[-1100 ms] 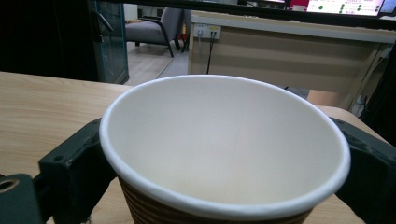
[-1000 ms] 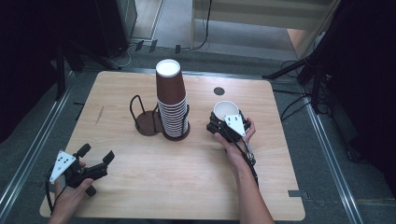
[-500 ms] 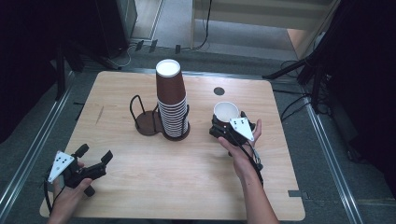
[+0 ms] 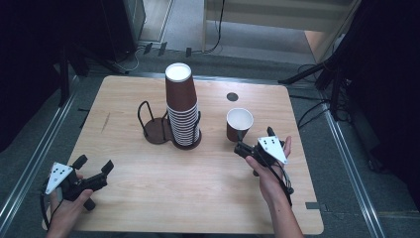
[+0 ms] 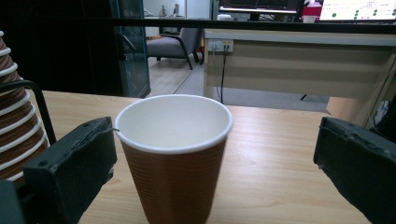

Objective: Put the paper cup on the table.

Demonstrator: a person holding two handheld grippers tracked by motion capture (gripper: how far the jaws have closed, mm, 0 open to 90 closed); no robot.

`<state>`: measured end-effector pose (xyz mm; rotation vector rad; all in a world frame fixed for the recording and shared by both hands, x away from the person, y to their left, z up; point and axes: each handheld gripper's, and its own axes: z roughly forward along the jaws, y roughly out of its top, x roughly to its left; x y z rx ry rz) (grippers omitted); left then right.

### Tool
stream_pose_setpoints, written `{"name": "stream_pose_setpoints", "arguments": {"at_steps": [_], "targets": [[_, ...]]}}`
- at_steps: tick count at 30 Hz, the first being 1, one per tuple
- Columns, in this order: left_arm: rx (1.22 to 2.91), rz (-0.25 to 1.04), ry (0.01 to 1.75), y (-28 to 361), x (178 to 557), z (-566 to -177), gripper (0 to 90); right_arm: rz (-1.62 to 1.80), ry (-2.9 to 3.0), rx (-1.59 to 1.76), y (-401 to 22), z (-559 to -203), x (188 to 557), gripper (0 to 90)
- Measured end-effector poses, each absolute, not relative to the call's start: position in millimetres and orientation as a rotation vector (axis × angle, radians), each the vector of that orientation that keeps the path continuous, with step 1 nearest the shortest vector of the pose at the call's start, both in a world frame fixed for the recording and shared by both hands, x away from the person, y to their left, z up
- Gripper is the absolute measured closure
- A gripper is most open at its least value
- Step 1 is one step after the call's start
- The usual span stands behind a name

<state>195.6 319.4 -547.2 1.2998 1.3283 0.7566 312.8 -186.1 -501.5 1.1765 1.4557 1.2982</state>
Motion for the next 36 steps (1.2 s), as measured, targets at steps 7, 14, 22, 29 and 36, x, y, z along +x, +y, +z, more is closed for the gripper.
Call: {"name": "stream_pose_setpoints", "arguments": {"at_steps": [7, 14, 22, 29, 36], "targets": [[1.301, 0.766, 1.340, 322.9, 191.8, -547.9, 0.0, 1.281, 1.438, 1.190, -210.7, -505.3, 296.5, 0.0], [1.324, 0.767, 1.337, 325.6, 186.9, -549.9, 0.0, 1.263, 1.432, 1.220, -228.0, -515.4, 284.5, 0.0], [1.334, 0.768, 1.336, 324.5, 186.1, -550.9, 0.0, 1.239, 1.417, 1.251, -250.9, -523.8, 269.6, 0.0], [1.336, 0.772, 1.339, 324.5, 185.8, -551.2, 0.0, 1.215, 1.409, 1.287, -271.4, -531.1, 257.6, 0.0], [1.347, 0.774, 1.340, 323.0, 185.7, -552.2, 0.0, 1.190, 1.400, 1.314, -289.9, -537.1, 246.5, 0.0]]}}
